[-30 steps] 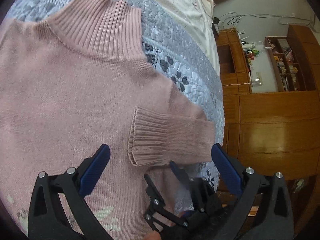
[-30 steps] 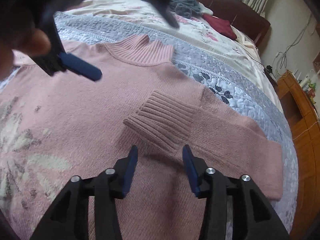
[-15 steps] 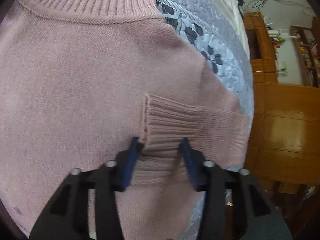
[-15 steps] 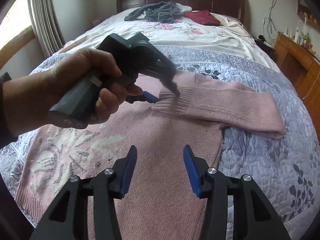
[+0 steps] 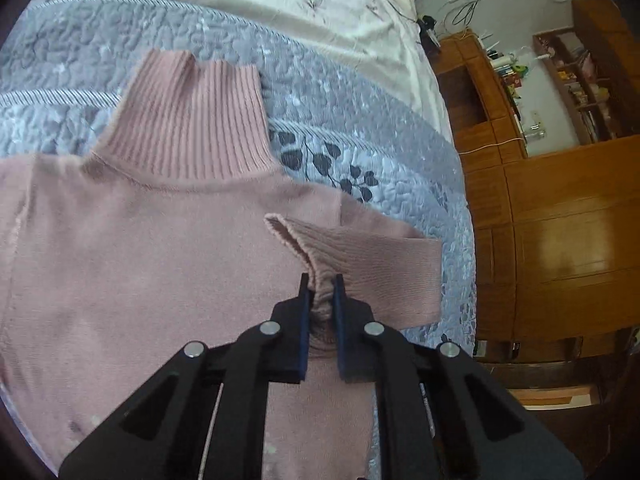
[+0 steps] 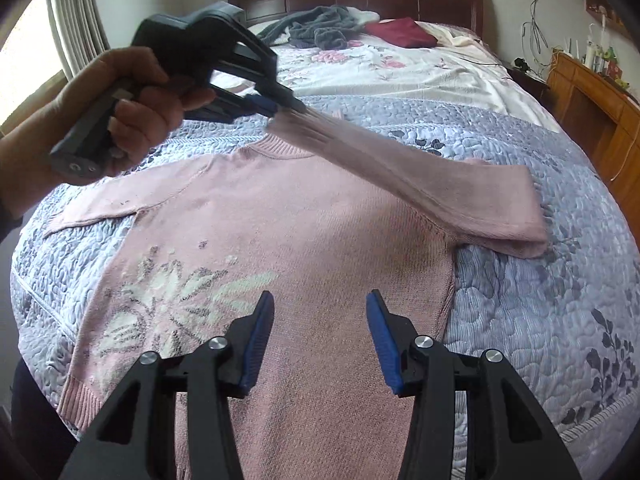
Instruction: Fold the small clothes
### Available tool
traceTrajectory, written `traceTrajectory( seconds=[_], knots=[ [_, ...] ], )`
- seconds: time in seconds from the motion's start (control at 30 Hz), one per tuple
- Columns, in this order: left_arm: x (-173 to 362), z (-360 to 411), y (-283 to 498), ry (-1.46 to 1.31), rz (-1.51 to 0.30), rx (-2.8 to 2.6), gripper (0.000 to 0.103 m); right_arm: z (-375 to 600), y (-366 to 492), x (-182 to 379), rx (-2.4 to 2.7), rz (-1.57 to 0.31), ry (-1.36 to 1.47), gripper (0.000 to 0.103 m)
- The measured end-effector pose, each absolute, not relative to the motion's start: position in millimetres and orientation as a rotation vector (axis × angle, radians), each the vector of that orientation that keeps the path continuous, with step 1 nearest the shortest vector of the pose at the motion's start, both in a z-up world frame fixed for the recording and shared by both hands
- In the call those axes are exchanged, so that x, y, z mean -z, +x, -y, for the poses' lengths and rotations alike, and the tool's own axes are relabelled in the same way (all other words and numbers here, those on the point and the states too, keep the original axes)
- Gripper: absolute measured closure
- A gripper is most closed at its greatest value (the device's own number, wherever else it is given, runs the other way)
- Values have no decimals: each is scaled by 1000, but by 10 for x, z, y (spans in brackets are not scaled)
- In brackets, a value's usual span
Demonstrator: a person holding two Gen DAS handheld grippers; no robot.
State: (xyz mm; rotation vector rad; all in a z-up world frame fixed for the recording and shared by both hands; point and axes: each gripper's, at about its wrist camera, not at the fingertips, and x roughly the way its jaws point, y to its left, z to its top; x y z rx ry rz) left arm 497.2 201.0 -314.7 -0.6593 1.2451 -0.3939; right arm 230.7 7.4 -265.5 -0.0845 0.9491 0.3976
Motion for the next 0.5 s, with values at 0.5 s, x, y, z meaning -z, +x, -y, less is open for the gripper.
traceTrajectory(
  seconds=[0.5],
  knots=[
    [2999, -3557, 4625, -666, -1231, 195, 95, -311, 2227, 2657, -430, -964, -85, 55]
  ],
)
